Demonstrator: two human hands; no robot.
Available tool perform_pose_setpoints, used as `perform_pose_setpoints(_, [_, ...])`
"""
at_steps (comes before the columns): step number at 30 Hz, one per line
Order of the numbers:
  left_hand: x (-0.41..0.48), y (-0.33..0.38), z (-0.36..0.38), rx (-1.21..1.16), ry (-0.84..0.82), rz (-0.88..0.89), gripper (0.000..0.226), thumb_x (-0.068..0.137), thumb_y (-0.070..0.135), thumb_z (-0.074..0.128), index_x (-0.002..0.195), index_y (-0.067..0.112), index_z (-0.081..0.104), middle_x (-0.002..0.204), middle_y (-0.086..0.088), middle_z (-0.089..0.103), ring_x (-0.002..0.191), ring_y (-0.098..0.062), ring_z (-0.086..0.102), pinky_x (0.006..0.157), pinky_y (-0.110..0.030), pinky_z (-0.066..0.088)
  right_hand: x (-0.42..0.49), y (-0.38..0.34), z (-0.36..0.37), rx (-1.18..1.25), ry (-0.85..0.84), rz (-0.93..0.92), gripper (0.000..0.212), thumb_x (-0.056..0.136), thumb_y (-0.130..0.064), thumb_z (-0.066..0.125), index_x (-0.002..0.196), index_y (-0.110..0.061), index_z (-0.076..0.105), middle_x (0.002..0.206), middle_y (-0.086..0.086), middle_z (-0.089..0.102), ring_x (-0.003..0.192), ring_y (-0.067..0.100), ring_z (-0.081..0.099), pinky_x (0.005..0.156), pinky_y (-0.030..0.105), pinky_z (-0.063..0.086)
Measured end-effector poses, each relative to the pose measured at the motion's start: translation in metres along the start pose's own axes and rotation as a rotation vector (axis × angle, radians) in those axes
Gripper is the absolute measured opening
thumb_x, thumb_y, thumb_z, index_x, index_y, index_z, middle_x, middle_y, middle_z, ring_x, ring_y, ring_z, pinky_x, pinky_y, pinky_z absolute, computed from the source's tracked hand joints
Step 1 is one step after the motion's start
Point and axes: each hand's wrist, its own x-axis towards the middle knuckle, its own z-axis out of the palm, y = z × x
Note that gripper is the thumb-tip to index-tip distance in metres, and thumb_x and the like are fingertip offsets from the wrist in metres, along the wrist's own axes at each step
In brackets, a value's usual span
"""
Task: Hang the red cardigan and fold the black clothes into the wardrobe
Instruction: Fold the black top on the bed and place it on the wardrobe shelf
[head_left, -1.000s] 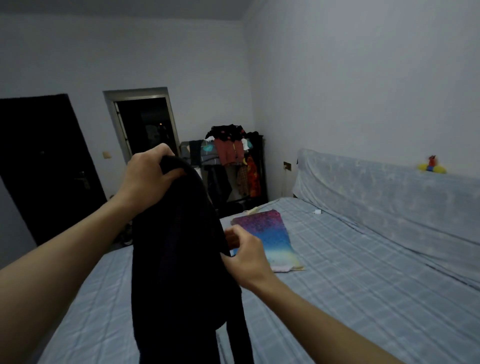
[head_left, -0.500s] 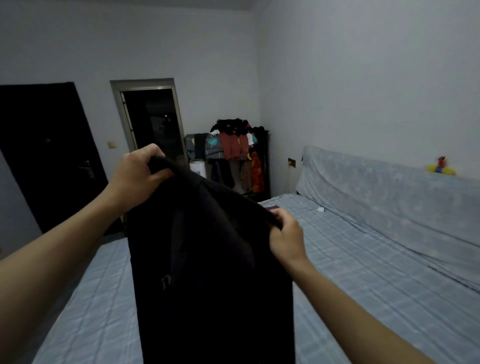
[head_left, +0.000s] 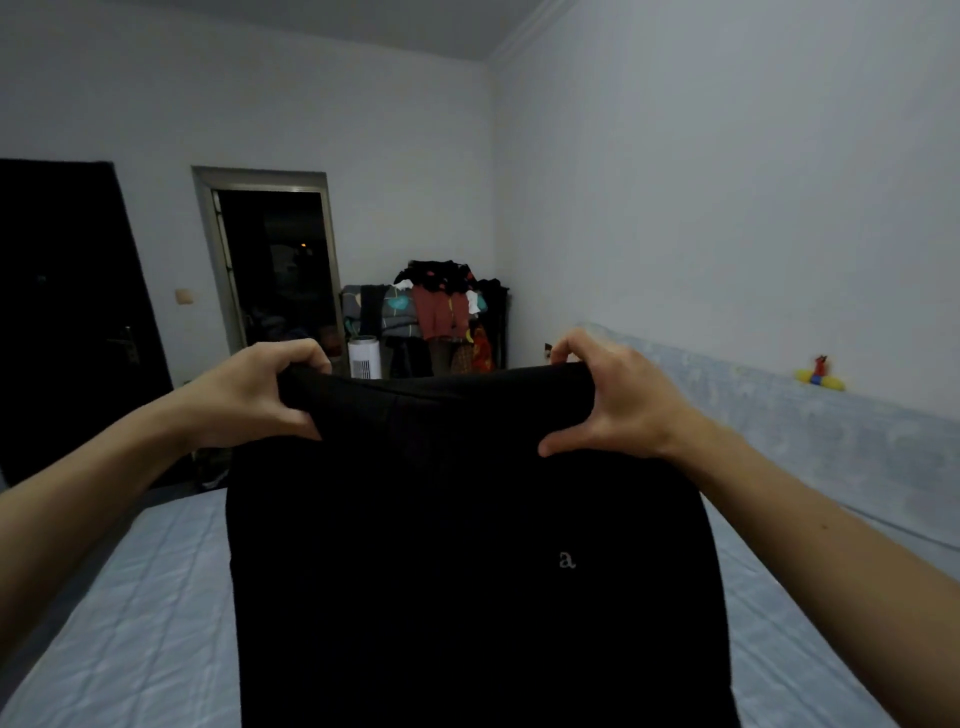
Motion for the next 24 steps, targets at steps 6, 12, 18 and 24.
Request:
perform_pose_setpoints(6, [-0.004, 0.023, 0.009, -0.165, -0.118, -0.052, 0.050, 0.064, 0.059, 0.082, 0.100, 0.026, 0.070, 0.089, 0.004, 0.072, 0.077, -0.013, 0.071, 0.062, -0.022, 0.053, 0.002, 0.012, -0.002, -0.109, 0.084, 0.061, 0.034, 0.067, -0.038, 0.083, 0.084, -0.019, 0.061, 0.071, -0.002, 0.064, 0.071, 0.025, 0.064, 0.063, 0.040, 0.053])
perform_pose_setpoints(12, [0.009, 0.028, 0.019, 0.000, 0.191, 0.003, 0.010, 0.079, 0.020, 0.080, 0.080, 0.022, 0.070, 0.075, 0.003, 0.070, 0.072, -0.012, 0.069, 0.063, -0.028, 0.054, 0.005, 0.026, -0.015, 0.110, 0.091, 0.069, 0.017, 0.071, -0.014, 0.086, 0.077, -0.014, 0.070, 0.069, 0.004, 0.062, 0.067, 0.024, 0.059, 0.064, 0.039, 0.048])
perform_pose_setpoints(18, [0.017, 0.034, 0.008, 0.049, 0.335, 0.144, 0.015, 0.080, 0.019, 0.078, 0.087, 0.020, 0.065, 0.087, -0.003, 0.061, 0.075, -0.016, 0.063, 0.066, -0.031, 0.051, -0.002, 0.032, -0.022, 0.371, 0.138, 0.223, 0.011, 0.079, -0.007, 0.080, 0.078, -0.008, 0.069, 0.070, 0.014, 0.060, 0.064, 0.020, 0.056, 0.063, 0.032, 0.043])
perform_pose_setpoints(24, [0.010, 0.031, 0.009, 0.027, 0.326, 0.139, 0.013, 0.084, 0.026, 0.072, 0.089, 0.022, 0.061, 0.079, -0.002, 0.066, 0.064, -0.009, 0.065, 0.055, -0.024, 0.053, -0.012, 0.014, -0.027, 0.771, 0.045, 0.296, 0.006, 0.089, 0.001, 0.066, 0.085, 0.000, 0.061, 0.066, 0.000, 0.061, 0.056, 0.009, 0.053, 0.050, 0.017, 0.041])
